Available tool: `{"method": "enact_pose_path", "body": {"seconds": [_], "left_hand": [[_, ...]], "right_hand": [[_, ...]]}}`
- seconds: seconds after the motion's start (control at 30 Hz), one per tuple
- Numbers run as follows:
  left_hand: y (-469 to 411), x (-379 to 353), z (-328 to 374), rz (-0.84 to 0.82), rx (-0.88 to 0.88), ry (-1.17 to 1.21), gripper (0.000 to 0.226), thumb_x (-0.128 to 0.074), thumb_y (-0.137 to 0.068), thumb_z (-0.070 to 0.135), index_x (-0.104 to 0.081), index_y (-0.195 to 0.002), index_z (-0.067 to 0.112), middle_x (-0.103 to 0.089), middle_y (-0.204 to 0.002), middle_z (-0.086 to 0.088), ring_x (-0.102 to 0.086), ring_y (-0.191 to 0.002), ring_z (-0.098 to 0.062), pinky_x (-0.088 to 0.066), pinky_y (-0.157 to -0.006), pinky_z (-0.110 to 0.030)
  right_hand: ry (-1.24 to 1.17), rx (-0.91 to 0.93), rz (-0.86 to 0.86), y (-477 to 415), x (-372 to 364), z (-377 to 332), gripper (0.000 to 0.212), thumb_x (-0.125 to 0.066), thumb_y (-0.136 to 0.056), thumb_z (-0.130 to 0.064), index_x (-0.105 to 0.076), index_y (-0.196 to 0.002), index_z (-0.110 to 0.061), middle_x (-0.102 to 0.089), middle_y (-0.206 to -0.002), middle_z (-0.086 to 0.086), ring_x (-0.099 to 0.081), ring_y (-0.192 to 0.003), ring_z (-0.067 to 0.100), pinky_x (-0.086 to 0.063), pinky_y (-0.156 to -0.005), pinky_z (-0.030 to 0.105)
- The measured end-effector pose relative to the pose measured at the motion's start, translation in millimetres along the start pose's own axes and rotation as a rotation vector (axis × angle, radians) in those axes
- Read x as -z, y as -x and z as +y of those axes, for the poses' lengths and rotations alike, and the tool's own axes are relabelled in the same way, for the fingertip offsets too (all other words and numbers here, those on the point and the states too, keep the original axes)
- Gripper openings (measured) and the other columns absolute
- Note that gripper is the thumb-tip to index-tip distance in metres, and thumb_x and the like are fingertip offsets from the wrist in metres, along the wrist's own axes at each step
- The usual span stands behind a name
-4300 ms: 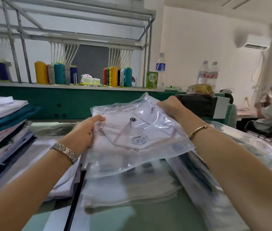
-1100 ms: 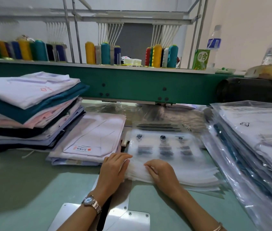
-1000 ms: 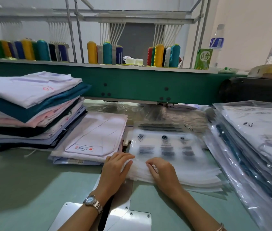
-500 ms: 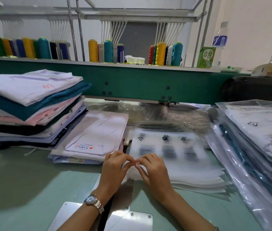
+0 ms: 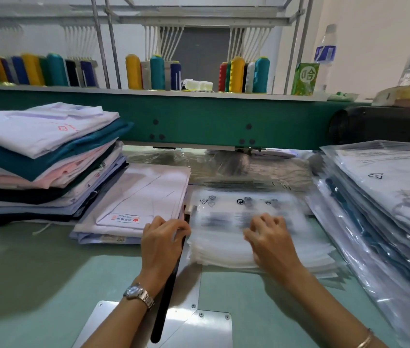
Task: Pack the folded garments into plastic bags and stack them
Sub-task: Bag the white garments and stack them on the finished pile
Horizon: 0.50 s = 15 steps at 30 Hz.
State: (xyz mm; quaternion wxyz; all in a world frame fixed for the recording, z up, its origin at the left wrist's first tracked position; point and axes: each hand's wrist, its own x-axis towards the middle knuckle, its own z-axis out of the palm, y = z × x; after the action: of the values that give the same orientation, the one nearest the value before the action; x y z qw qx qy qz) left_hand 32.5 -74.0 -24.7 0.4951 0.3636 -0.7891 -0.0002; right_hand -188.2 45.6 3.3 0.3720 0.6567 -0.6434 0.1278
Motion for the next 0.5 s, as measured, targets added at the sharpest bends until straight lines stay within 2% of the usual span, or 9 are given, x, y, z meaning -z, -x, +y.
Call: {"method": "enact_pose_path", "body": {"seconds": [0.07, 0.17, 0.3, 0.37, 0.43, 0.5], "left_hand": [[1.3, 0.3, -1.6, 0.000, 0.031, -0.008, 0.019, -0.086, -0.071, 0.016, -0.073, -0.080, 0.026, -0.055, -0.062, 0.017, -0.041, -0.063, -0.006, -0.028, -0.062, -0.018], [0.3, -0.8, -1.0, 0.009, 0.058, -0.011, 0.017, -0.085, -0.071, 0.017, -0.074, -0.080, 0.025, -0.043, -0.062, 0.020, -0.042, -0.062, -0.007, -0.030, -0.063, -0.024], [-0.1, -5.2, 0.2, -0.007, 0.072, -0.015, 0.014, -0.084, -0.074, 0.018, -0.074, -0.083, 0.024, -0.053, -0.062, 0.014, -0.043, -0.062, -0.008, -0.030, -0.063, -0.026], [-0.4, -4.3, 1.0, -0.003, 0.083, -0.004, 0.014, -0.084, -0.074, 0.018, -0.074, -0.083, 0.024, -0.045, -0.061, 0.020, -0.043, -0.061, -0.008, -0.032, -0.063, -0.028], [-0.9, -1.9, 1.3, 0.008, 0.102, 0.017, 0.015, -0.083, -0.075, 0.018, -0.073, -0.082, 0.026, -0.036, -0.062, 0.028, -0.042, -0.059, -0.008, -0.034, -0.063, -0.029], [-0.7, -0.1, 0.5, 0.010, 0.102, 0.030, 0.015, -0.082, -0.075, 0.018, -0.073, -0.083, 0.026, -0.032, -0.063, 0.031, -0.041, -0.058, -0.007, -0.036, -0.062, -0.029]], "right_hand": [[0.090, -0.006, -0.048, 9.2, 5.4, 16.4, 0.022, -0.074, -0.052, 0.000, -0.059, -0.060, -0.014, -0.054, -0.074, 0.007, -0.053, -0.070, 0.029, -0.036, -0.060, 0.037], [0.219, -0.068, -0.147, 25.8, 14.6, 39.4, 0.024, -0.070, -0.040, 0.003, -0.060, -0.056, -0.011, -0.054, -0.073, 0.009, -0.051, -0.070, 0.029, -0.035, -0.060, 0.037], [0.296, -0.195, -0.244, 42.7, 24.6, 64.0, 0.022, -0.073, -0.039, 0.003, -0.064, -0.054, -0.010, -0.054, -0.069, 0.010, -0.052, -0.070, 0.031, -0.030, -0.064, 0.038], [0.315, -0.237, -0.279, 49.8, 27.8, 73.2, 0.023, -0.076, -0.039, 0.002, -0.066, -0.054, -0.011, -0.055, -0.066, 0.009, -0.053, -0.070, 0.032, -0.032, -0.064, 0.039], [0.343, -0.292, -0.349, 53.9, 31.8, 80.6, 0.020, -0.080, -0.045, -0.004, -0.069, -0.058, -0.014, -0.058, -0.069, 0.007, -0.054, -0.073, 0.031, -0.033, -0.067, 0.039], [0.422, -0.359, -0.450, 55.7, 37.0, 85.1, 0.011, -0.073, -0.067, -0.019, -0.073, -0.077, -0.023, -0.062, -0.085, 0.000, -0.053, -0.086, 0.025, -0.032, -0.075, 0.038]]}}
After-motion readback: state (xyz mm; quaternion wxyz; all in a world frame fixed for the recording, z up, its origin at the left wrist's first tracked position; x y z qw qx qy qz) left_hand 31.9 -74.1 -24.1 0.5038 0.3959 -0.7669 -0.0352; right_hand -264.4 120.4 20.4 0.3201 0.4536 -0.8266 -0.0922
